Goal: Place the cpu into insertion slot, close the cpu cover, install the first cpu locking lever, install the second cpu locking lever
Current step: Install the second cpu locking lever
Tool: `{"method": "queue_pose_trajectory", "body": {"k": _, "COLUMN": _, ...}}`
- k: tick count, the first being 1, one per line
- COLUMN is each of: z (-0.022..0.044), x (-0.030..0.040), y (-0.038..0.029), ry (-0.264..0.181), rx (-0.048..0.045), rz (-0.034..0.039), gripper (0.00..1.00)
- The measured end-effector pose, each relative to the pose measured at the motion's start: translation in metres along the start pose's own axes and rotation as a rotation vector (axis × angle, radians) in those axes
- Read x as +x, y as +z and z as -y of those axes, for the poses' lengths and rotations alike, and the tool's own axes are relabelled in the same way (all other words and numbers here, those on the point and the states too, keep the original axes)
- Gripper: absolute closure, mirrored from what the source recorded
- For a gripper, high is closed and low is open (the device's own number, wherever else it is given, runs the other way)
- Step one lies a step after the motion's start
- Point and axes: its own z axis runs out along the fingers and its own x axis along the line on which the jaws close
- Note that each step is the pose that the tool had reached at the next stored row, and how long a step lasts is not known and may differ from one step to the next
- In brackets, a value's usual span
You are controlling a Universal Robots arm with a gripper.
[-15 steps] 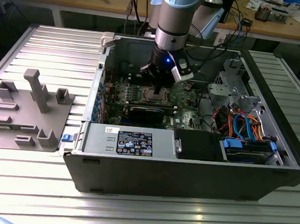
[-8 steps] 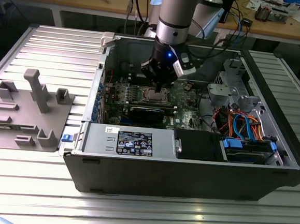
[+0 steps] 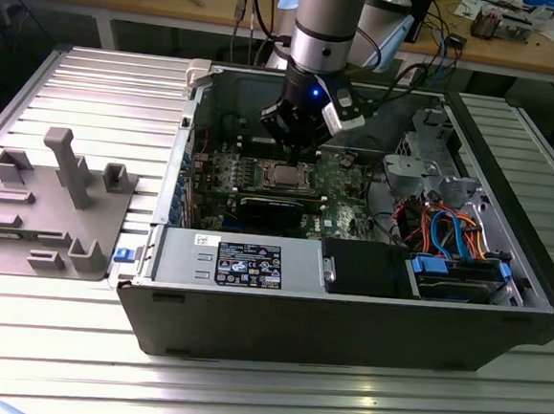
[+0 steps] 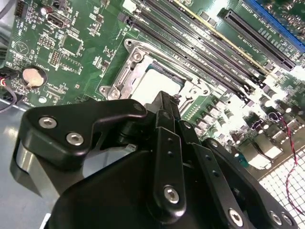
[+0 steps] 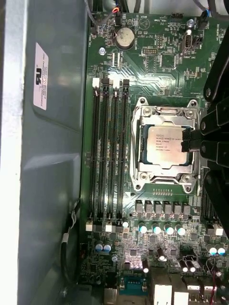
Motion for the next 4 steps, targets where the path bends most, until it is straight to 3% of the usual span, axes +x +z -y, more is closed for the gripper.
{"method": "queue_pose_trajectory", "body": {"k": 4, "z": 0.0, "x": 0.0, "y": 0.0, "ry": 0.0, "rx": -0.0001, "rz": 0.0, "gripper": 0.89}}
